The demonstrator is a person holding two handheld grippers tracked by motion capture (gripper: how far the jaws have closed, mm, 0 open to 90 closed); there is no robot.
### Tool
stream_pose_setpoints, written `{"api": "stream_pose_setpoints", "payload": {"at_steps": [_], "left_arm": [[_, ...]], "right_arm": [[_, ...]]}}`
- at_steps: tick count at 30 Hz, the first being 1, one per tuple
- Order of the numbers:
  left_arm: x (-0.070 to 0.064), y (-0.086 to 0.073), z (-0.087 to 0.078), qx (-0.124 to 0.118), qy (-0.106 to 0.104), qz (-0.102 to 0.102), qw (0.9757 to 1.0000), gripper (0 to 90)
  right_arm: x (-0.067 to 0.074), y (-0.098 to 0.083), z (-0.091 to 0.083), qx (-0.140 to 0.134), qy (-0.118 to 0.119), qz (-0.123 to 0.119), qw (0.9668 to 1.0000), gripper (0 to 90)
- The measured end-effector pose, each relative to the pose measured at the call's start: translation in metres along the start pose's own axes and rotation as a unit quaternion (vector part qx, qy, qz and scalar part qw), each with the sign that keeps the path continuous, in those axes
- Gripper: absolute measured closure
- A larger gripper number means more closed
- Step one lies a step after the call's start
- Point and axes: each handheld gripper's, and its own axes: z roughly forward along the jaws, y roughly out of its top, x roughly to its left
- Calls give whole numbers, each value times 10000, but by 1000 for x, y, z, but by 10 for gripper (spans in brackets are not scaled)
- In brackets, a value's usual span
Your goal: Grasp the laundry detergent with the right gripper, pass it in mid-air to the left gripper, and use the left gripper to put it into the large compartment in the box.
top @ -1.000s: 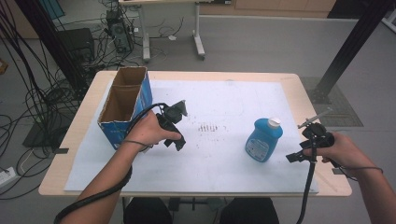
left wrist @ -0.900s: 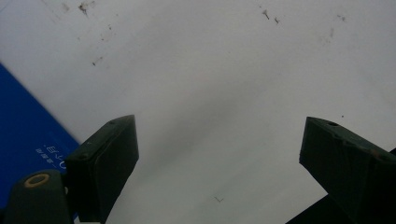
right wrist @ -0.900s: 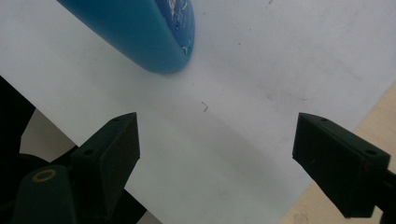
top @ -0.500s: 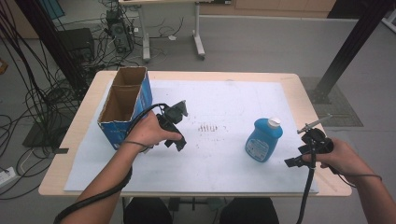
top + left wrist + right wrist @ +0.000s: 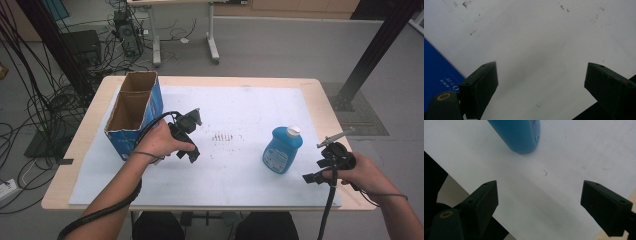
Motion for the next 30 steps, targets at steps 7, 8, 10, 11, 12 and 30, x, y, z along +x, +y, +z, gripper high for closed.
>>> {"api": "stream_pose_setpoints", "payload": {"at_steps": [7, 8, 10, 11, 12, 30], "left_arm": [[-1, -1, 0, -2, -10, -7, 10000, 120], [-2, -1, 0, 6, -11, -4, 10000, 120], [-2, -1, 0, 23, -15, 15, 10000, 120], [-2, -1, 0, 24, -18, 15, 10000, 120], [-3, 0, 0, 28, -18, 16, 10000, 120], [-1, -2, -1, 68, -14, -2, 10000, 120]], "right_arm": [[3, -5, 6, -101, 75, -43, 9999, 137], [4, -6, 6, -127, 87, -42, 9999, 131], [4, -7, 8, -181, 91, -56, 9998, 130], [4, -8, 10, -199, 109, -46, 9997, 130], [4, -9, 11, -224, 116, -65, 9997, 130], [9, -17, 25, -537, 209, -67, 9983, 100]]}}
